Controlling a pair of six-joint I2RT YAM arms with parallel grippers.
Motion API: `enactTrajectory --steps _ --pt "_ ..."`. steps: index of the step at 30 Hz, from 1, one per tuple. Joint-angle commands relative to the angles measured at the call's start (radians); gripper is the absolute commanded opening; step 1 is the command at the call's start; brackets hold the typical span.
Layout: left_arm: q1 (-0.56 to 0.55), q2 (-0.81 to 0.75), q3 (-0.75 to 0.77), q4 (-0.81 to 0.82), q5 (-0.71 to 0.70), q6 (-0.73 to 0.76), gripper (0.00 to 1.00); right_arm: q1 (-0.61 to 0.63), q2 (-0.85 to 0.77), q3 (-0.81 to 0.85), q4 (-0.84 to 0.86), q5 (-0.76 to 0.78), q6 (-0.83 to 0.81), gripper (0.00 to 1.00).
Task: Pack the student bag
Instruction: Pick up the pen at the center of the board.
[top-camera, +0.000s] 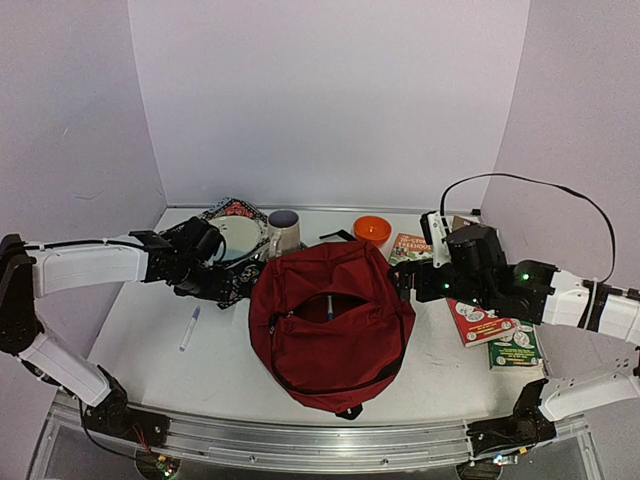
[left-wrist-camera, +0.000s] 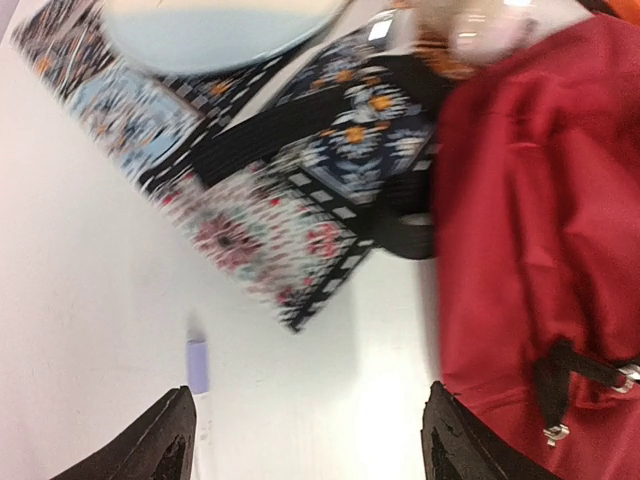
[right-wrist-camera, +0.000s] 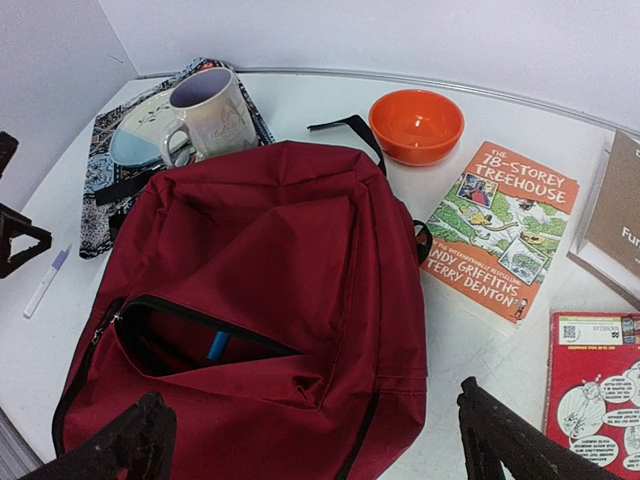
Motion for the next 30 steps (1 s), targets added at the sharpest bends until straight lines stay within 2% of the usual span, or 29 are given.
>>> enactTrajectory --steps 1,9,16,30 --pt "0.11 -0.015 -0.05 -0.04 0.067 -0.058 0.78 0.002 -0.02 -0.019 0.037 -0.013 -0.003 0.98" --pt "0.219 0.045 -0.136 -0.036 0.175 -0.044 0.75 0.003 -0.038 -0.047 0.043 -0.008 0.01 0.98" --pt "0.235 0.114 -0.157 -0.034 0.191 -0.046 0.68 0.003 -0.031 -0.059 0.065 -0.009 0.016 0.98" --pt "0.23 0.191 -0.189 -0.038 0.248 -0.053 0.42 0.001 -0.03 -0.057 0.067 0.014 0.01 0.98"
